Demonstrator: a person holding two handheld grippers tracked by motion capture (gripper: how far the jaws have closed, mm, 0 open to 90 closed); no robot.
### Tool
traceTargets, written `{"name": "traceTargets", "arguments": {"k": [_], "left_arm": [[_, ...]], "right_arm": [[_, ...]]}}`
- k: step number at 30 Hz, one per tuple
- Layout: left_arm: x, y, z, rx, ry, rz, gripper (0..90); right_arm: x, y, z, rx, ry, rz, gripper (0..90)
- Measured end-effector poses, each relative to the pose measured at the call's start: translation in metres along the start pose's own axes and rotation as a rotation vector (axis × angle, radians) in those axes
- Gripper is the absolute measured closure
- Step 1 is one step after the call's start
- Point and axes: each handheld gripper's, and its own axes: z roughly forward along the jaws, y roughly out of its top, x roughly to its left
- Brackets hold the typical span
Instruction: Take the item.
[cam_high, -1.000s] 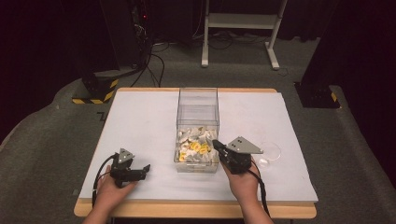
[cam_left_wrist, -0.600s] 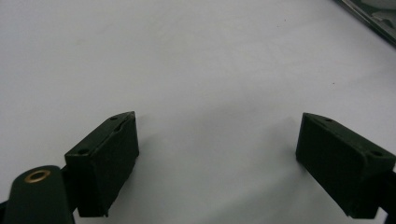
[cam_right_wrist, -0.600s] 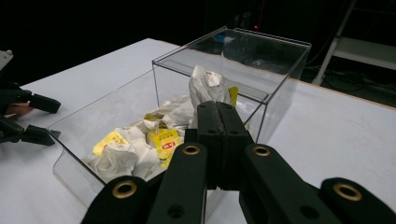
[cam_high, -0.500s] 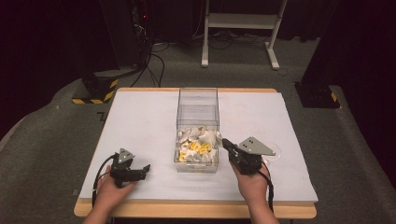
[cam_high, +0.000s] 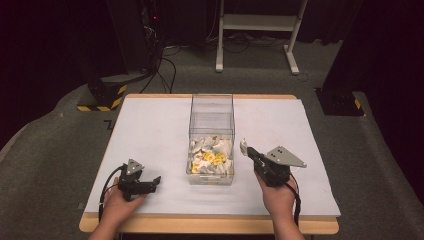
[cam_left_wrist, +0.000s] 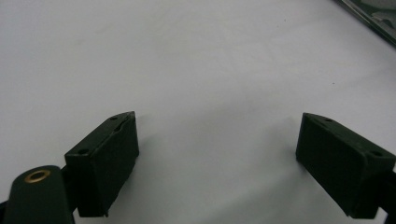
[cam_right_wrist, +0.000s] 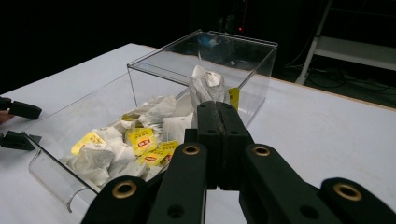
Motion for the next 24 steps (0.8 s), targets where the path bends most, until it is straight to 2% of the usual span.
{"name": "traceTargets", "arguments": {"k": [24], "left_arm": [[0.0,0.0,0.0,0.0,0.0,0.0,13.5]], "right_arm": [[-0.025,-0.009,-0.022,-0.003,-0.072,0.039,89.9]]}}
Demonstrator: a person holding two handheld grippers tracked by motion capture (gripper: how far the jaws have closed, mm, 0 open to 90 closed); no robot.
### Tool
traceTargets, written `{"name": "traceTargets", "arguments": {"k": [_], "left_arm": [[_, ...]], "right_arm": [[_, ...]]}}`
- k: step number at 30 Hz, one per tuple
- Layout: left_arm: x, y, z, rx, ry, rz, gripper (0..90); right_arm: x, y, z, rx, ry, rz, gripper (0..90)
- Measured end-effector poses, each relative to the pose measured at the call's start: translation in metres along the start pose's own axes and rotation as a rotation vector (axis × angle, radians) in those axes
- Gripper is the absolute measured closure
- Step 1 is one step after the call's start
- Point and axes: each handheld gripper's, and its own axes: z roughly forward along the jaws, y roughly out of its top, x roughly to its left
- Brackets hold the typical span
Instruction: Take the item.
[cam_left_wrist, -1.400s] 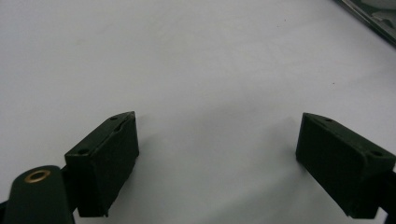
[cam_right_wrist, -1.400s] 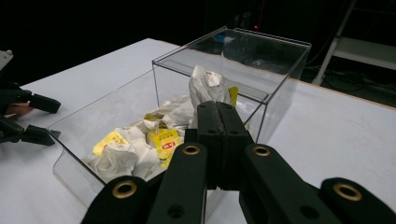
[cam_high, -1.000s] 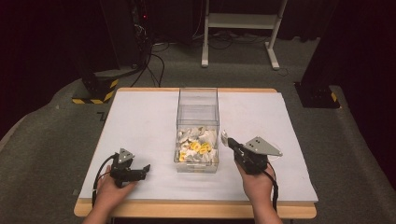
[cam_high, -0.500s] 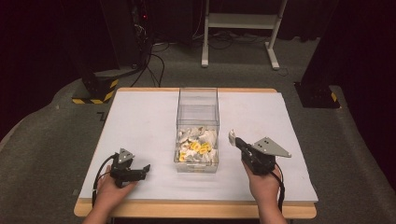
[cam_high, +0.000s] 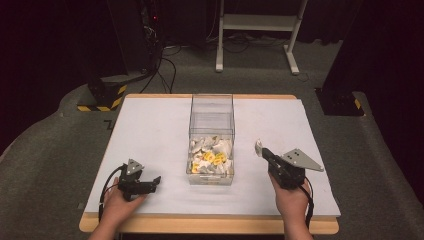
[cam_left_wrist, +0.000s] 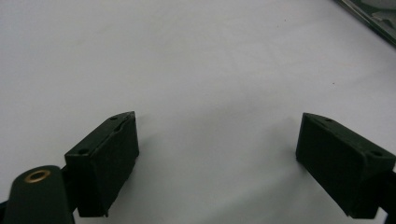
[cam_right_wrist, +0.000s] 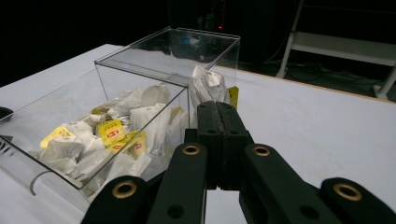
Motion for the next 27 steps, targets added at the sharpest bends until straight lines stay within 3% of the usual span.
{"name": "traceTargets", "arguments": {"k": [27], "left_arm": [[0.0,0.0,0.0,0.001,0.0,0.0,13.4]], "right_arm": [[-0.044,-0.019,-0.04,0.001,-0.125,0.072,89.9]]}}
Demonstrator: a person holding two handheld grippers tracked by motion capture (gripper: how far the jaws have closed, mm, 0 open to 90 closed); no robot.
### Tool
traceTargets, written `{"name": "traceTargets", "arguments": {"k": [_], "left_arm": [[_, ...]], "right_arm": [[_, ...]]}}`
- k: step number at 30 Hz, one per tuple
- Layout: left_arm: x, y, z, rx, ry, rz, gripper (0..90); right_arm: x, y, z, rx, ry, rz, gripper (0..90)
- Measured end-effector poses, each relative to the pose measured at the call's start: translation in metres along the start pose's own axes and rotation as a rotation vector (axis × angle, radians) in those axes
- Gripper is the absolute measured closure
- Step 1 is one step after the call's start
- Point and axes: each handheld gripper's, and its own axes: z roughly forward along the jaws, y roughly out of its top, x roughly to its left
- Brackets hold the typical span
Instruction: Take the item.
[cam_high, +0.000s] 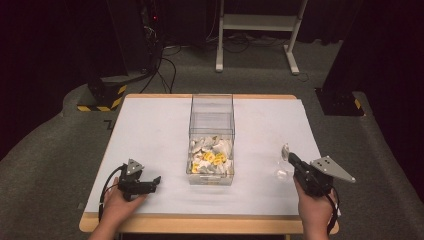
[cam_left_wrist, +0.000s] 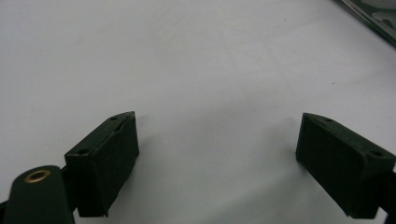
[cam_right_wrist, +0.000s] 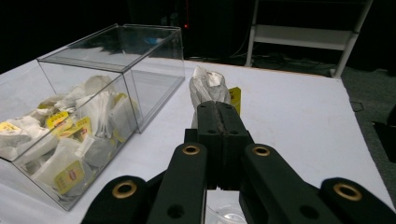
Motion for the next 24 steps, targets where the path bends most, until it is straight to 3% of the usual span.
{"name": "traceTargets", "arguments": {"k": [9,24], "left_arm": [[0.0,0.0,0.0,0.0,0.0,0.0,13.5],[0.0,0.0,0.0,0.0,0.001,0.0,13.4]], "right_arm": [[-0.008,-0.008,-0.002,0.022,-0.027,0.01,89.8],[-0.019,-0.021,0.01,0.074,-0.043,0.035,89.8]]}}
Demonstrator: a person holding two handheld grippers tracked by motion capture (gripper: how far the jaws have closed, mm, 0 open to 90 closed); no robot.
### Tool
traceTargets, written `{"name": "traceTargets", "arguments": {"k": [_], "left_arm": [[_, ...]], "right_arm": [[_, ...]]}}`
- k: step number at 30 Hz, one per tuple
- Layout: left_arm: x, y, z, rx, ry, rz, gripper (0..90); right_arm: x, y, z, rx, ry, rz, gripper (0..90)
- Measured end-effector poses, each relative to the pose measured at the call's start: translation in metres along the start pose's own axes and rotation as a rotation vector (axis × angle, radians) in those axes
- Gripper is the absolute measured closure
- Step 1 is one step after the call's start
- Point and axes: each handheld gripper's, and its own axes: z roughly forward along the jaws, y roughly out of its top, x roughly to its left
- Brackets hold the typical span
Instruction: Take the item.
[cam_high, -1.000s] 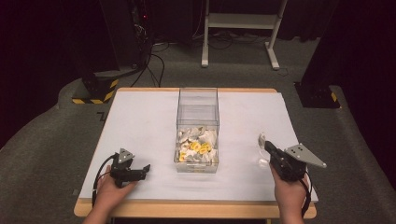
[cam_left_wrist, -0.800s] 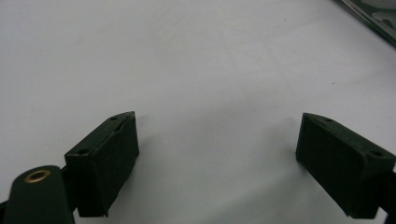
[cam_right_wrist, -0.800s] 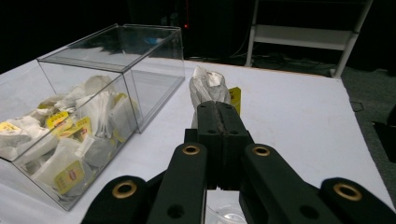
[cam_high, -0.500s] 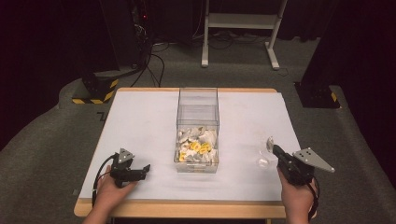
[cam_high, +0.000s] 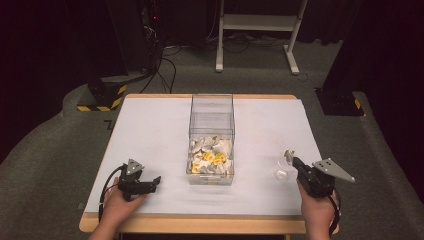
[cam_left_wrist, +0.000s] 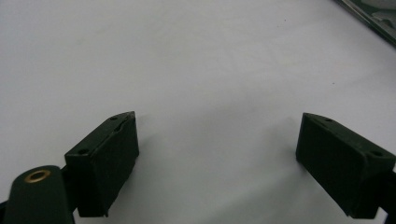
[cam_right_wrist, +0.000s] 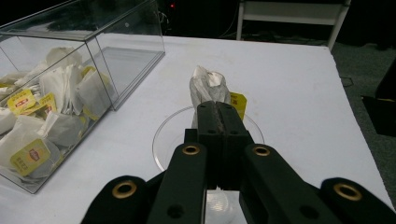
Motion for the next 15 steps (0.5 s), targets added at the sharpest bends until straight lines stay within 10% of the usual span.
{"name": "traceTargets", "arguments": {"k": [11,15], "left_arm": [[0.0,0.0,0.0,0.0,0.0,0.0,13.4],[0.0,0.0,0.0,0.0,-0.001,0.0,13.5]], "right_arm": [[0.0001,-0.0008,0.0012,0.006,-0.002,-0.002,88.8],[0.0013,0.0001,0.0008,-0.007,-0.011,-0.001,74.8]]}}
